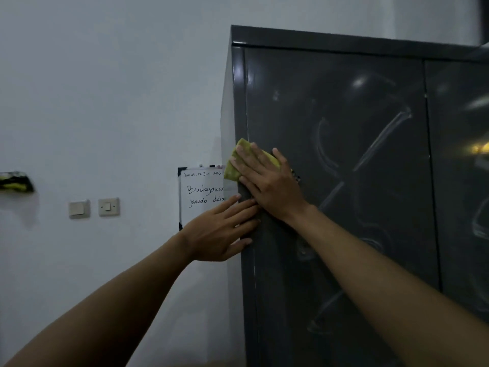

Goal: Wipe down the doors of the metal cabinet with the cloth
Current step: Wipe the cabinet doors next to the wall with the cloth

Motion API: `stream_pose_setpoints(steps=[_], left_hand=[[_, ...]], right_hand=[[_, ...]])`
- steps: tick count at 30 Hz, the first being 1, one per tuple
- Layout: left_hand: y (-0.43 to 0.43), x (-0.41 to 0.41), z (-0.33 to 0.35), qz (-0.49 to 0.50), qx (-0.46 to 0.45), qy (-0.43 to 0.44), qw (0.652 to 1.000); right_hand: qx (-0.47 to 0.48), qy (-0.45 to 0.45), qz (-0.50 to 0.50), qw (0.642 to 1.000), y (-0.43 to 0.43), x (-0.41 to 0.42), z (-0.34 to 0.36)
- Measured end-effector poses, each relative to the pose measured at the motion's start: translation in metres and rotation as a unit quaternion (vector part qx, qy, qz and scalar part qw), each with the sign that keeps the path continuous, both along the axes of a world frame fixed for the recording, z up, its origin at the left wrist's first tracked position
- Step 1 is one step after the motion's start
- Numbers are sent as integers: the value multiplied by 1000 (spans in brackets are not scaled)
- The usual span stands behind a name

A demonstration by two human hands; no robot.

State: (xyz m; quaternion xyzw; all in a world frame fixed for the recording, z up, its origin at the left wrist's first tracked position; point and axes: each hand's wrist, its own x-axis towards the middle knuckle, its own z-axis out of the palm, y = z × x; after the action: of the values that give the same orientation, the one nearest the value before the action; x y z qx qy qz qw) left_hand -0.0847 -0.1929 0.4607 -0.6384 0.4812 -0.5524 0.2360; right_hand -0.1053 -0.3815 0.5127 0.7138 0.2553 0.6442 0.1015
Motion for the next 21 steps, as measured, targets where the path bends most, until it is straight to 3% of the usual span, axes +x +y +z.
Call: stream_pose_setpoints(steps=[4, 9, 18, 21], left_hand=[[-2, 1, 13, -5, -8, -4, 1000], [1, 4, 24, 3, -14, -17, 1000], [-4, 9, 43, -9, -68, -31, 997], [-5, 10, 51, -17, -88, -31, 996]], right_hand=[[36, 14, 20, 999, 6, 2, 28], [-38, -16, 32, 999, -5, 5, 29], [71, -7, 5, 997, 9, 12, 85], [68, -8, -3, 998, 15, 13, 102]])
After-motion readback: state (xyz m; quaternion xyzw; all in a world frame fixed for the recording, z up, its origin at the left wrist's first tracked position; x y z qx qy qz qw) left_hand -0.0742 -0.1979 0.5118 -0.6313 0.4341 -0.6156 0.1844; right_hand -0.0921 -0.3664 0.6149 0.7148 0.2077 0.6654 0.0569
